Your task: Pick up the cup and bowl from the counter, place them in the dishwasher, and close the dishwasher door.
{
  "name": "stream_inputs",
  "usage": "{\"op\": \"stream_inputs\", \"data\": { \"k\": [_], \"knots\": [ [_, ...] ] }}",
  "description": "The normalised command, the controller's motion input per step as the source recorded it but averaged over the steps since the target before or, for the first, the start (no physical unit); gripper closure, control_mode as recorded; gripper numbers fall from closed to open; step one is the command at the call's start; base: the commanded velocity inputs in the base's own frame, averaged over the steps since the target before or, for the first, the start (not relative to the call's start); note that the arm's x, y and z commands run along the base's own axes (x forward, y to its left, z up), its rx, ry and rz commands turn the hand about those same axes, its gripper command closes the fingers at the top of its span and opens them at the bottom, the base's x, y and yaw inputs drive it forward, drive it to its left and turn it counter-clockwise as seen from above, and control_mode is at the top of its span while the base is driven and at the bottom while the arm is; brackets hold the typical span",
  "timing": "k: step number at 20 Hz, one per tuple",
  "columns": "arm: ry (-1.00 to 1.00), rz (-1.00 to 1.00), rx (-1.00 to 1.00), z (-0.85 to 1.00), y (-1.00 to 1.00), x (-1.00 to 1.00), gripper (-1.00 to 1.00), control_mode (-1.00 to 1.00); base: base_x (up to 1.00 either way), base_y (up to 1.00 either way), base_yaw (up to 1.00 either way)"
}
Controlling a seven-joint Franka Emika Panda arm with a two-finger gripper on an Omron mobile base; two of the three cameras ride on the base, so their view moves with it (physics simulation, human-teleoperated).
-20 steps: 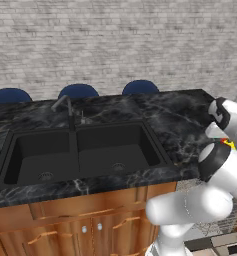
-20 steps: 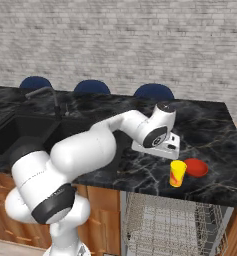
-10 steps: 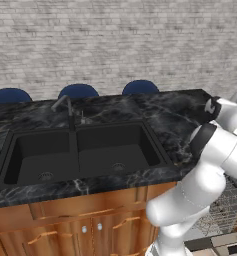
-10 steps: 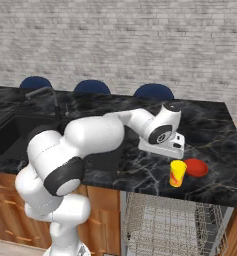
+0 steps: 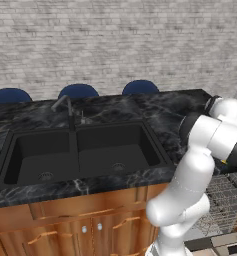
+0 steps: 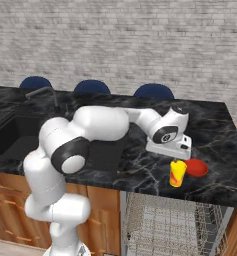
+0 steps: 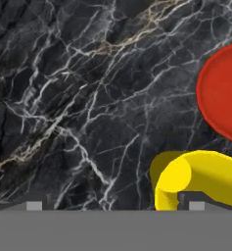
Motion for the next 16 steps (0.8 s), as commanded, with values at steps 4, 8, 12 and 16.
{"op": "stream_inputs", "data": {
  "k": [4,8,12,16],
  "knots": [
    [0.02,0.00,0.00,-0.31,-0.17,0.18,-1.00,-1.00,0.00,0.00,0.00],
    [0.01,0.00,0.00,-0.27,-0.19,0.17,-1.00,-1.00,0.00,0.00,0.00],
    [0.00,0.00,0.00,-0.19,-0.22,0.19,-1.00,-1.00,0.00,0.00,0.00],
    [0.00,0.00,0.01,-0.10,-0.23,0.24,-1.00,-1.00,0.00,0.00,0.00]
  ]
}}
